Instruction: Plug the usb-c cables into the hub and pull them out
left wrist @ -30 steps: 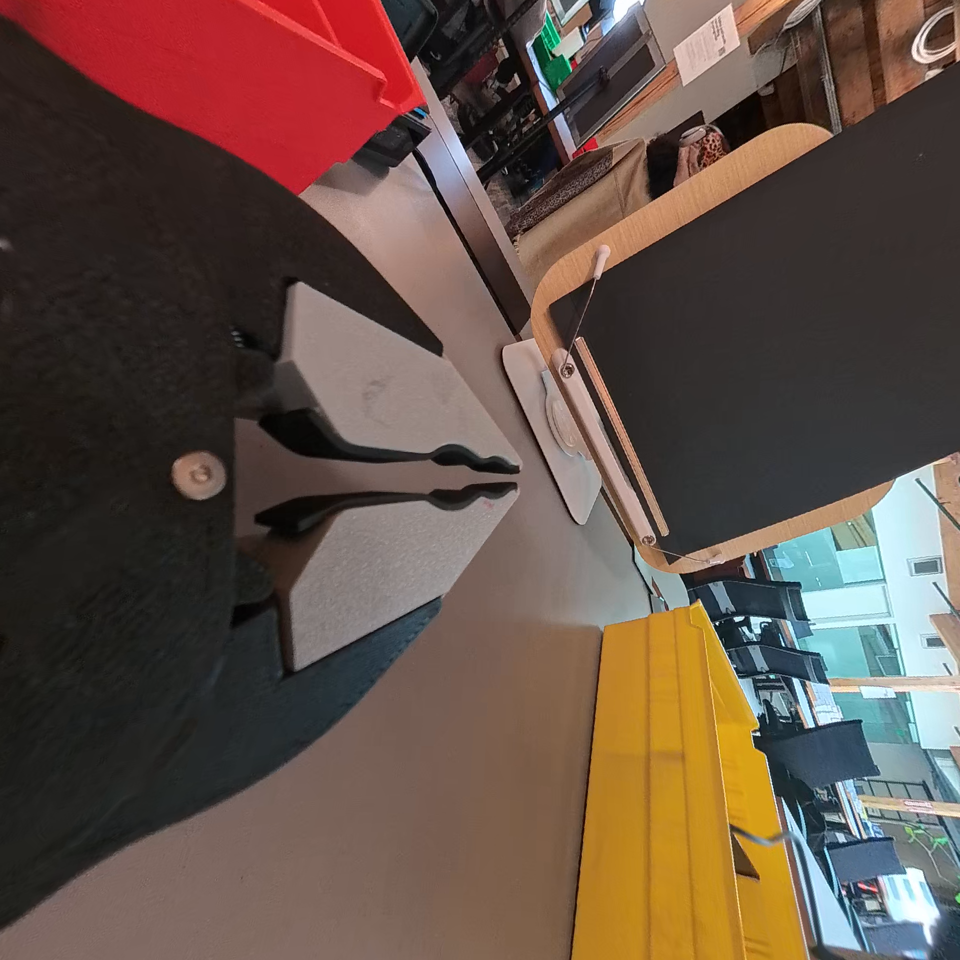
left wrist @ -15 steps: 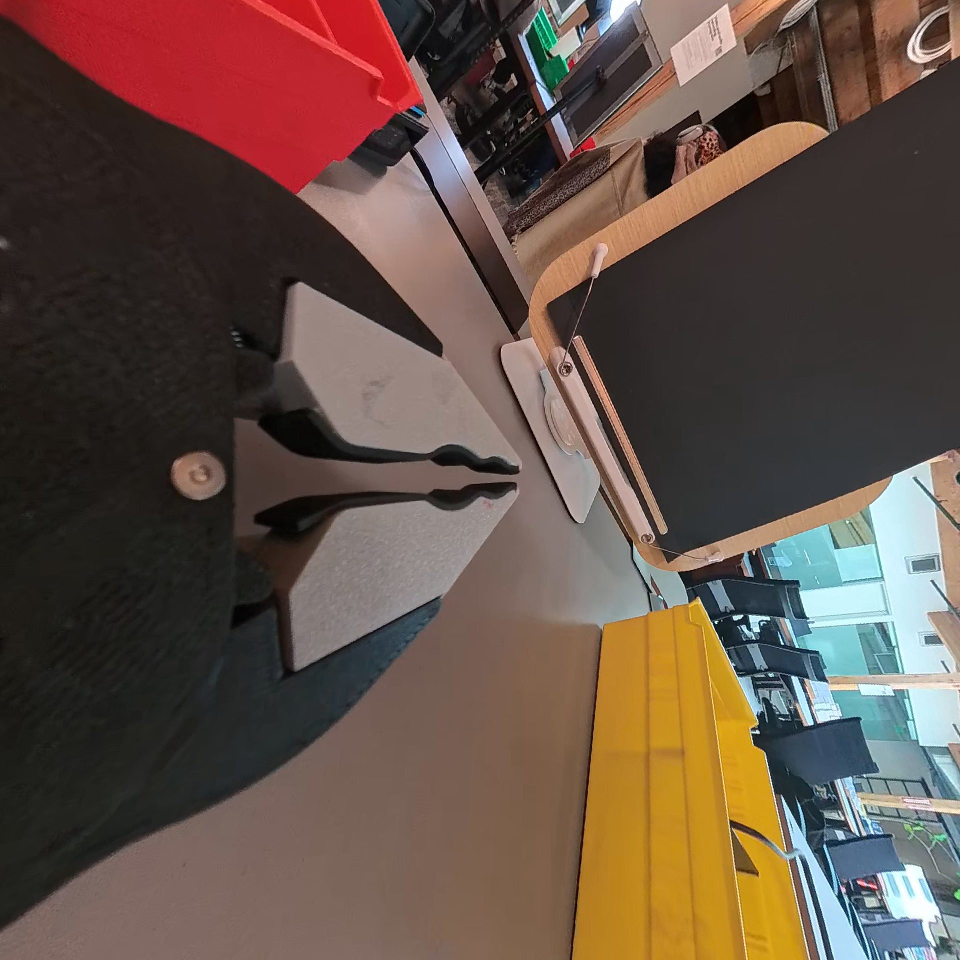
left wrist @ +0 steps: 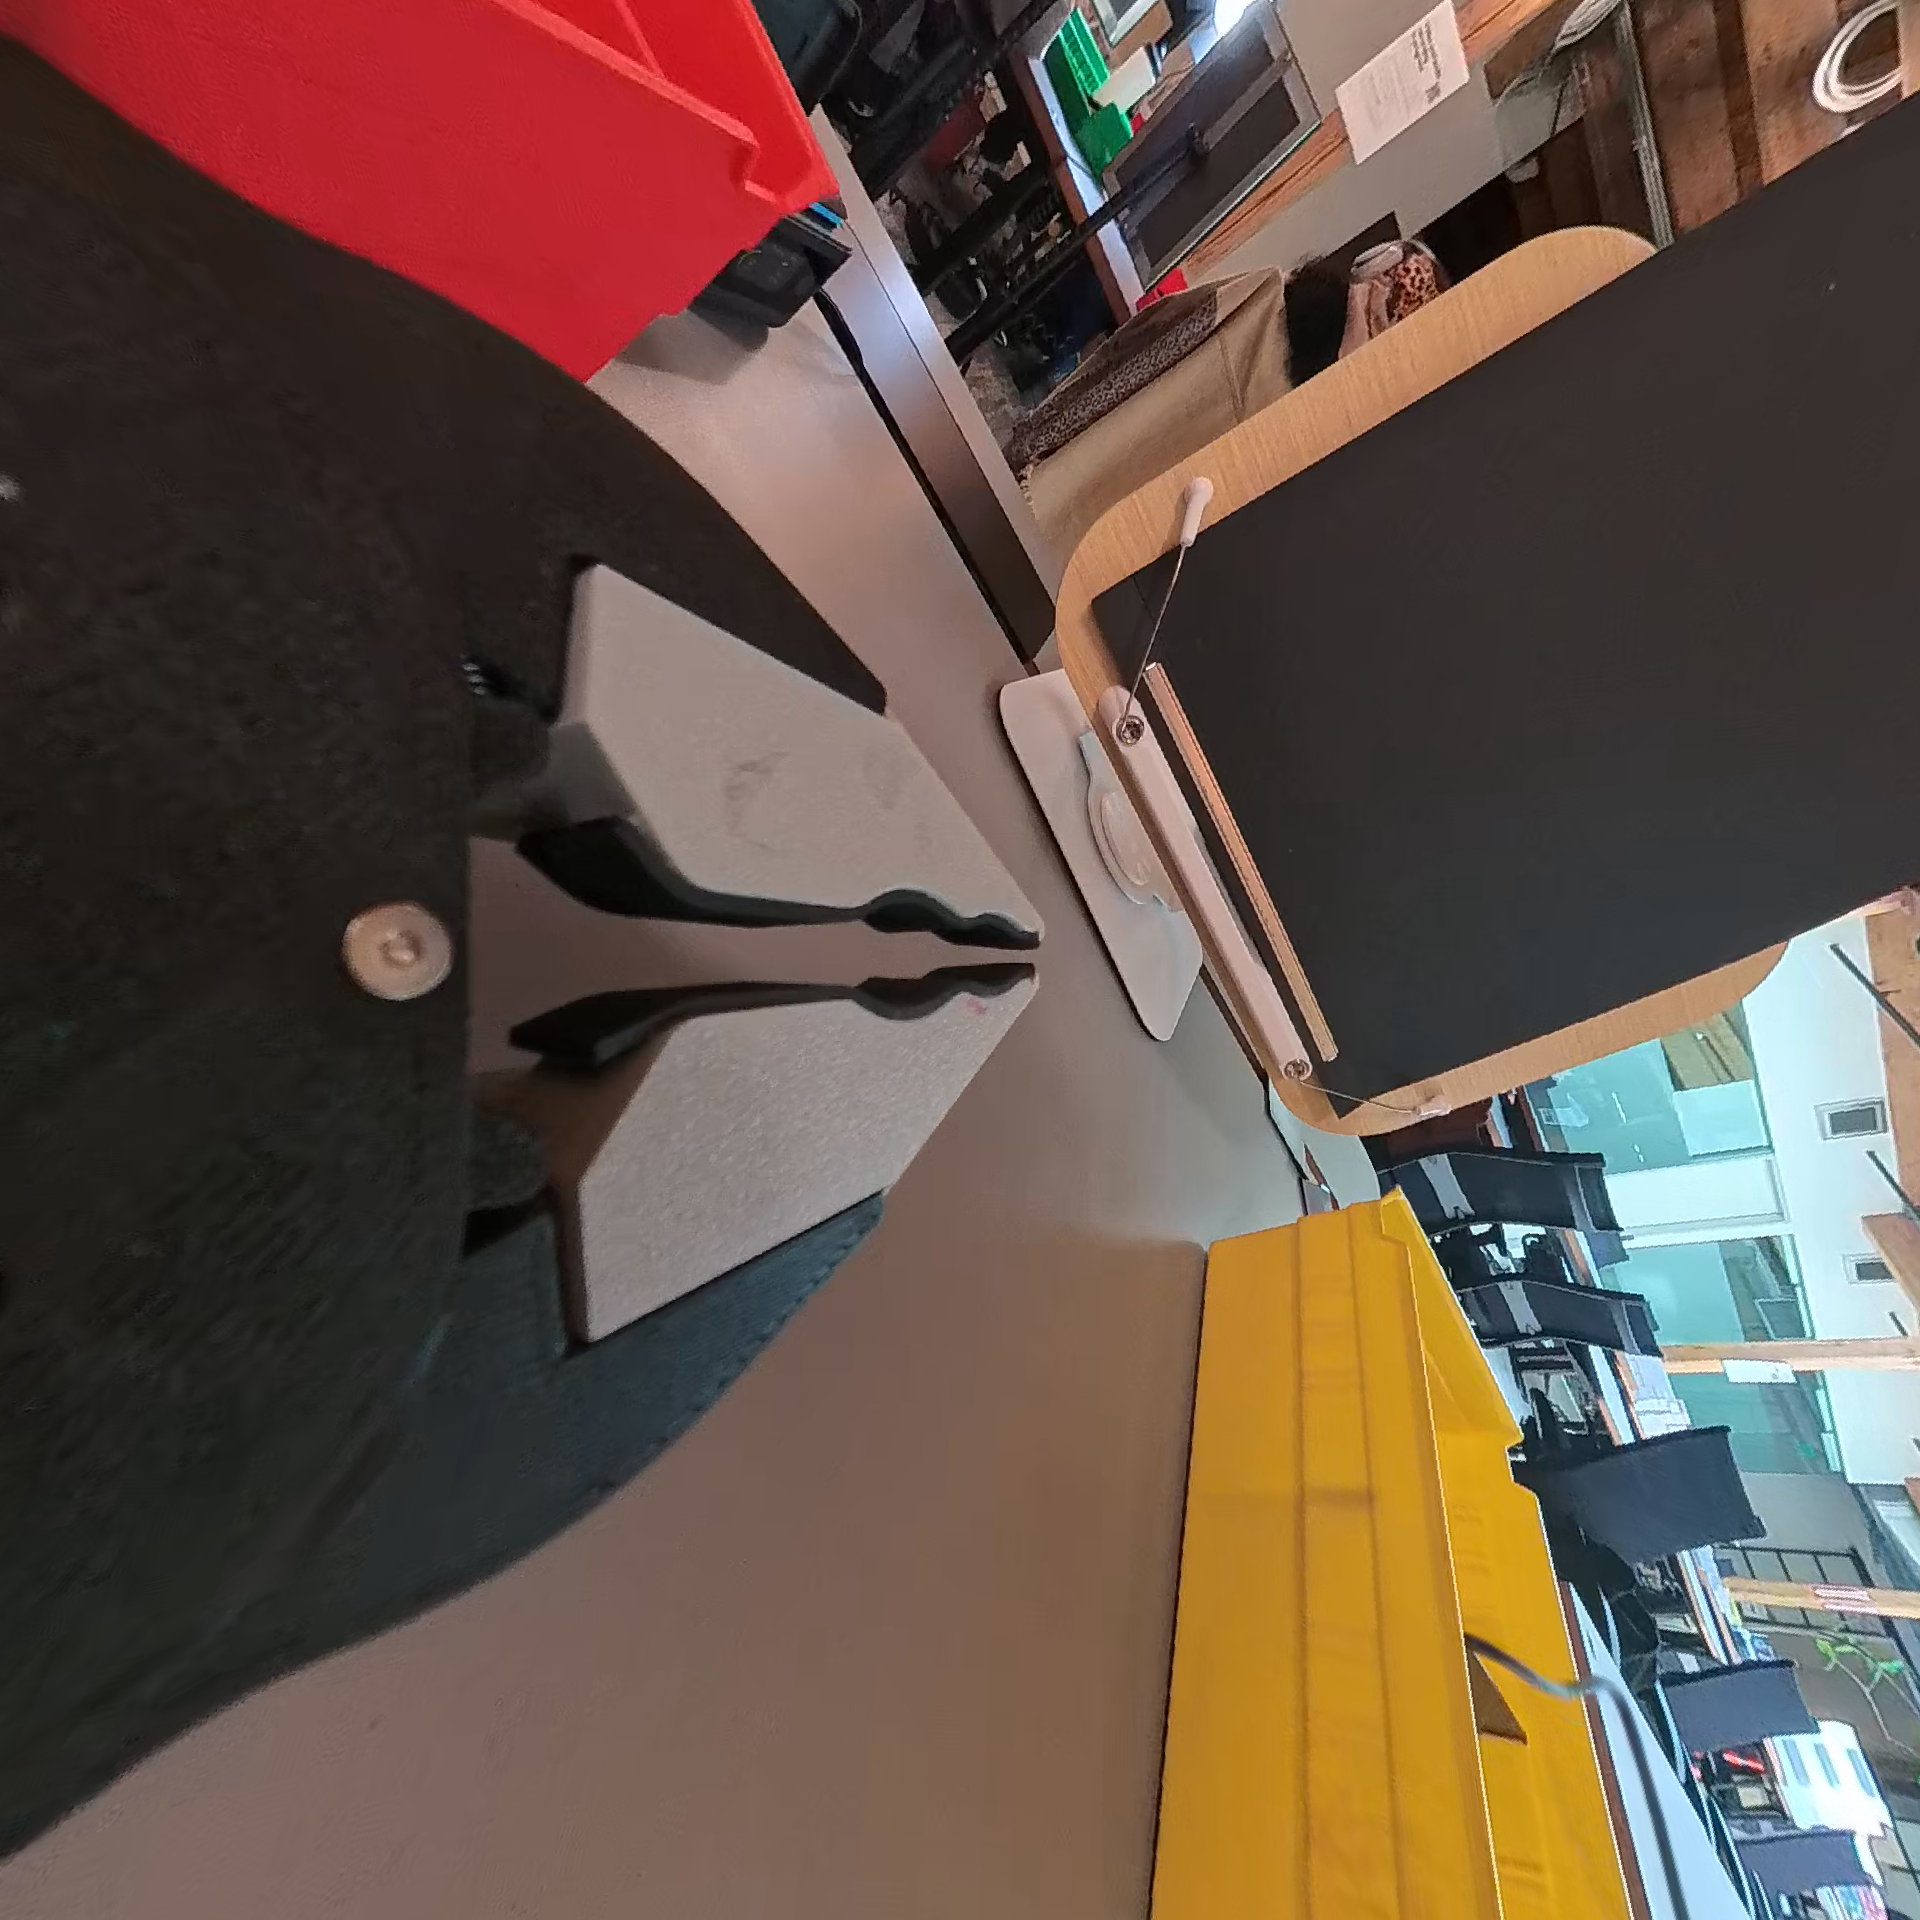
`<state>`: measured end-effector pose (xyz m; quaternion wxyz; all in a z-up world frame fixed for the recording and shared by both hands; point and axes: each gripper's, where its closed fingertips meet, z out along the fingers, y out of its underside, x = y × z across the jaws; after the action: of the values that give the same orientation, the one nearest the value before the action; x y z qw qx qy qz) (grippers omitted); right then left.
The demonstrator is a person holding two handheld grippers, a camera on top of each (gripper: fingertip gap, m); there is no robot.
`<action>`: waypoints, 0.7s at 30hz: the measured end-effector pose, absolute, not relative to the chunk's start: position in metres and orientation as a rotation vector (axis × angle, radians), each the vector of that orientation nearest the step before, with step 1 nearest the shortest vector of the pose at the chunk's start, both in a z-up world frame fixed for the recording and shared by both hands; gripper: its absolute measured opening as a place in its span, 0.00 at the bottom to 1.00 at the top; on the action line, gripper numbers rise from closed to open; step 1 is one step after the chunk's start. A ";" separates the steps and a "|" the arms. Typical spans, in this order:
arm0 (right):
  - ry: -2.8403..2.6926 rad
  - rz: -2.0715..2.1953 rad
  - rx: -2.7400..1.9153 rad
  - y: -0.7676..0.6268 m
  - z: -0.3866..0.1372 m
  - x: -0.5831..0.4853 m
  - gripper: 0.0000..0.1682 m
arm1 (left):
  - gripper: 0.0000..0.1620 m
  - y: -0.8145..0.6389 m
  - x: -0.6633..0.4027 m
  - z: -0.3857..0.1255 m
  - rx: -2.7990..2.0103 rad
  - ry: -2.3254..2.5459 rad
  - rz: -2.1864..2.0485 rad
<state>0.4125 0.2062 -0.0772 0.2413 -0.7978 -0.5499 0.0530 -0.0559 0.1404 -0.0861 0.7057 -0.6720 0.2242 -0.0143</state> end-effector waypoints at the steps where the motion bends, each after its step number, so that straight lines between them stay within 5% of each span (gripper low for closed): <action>1: -1.524 0.107 -2.144 0.207 -0.072 0.405 0.03 | 0.00 0.140 -0.056 -0.086 -1.494 0.501 -0.030; 21: -2.304 -1.159 -1.785 0.252 -0.170 0.374 0.03 | 0.00 0.141 -0.055 -0.087 -1.495 0.504 -0.027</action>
<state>0.3739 0.2520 -0.1704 0.0022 -0.5691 -0.7346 -0.3694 -0.0554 0.1406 -0.0868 0.7046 -0.6724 0.2265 -0.0123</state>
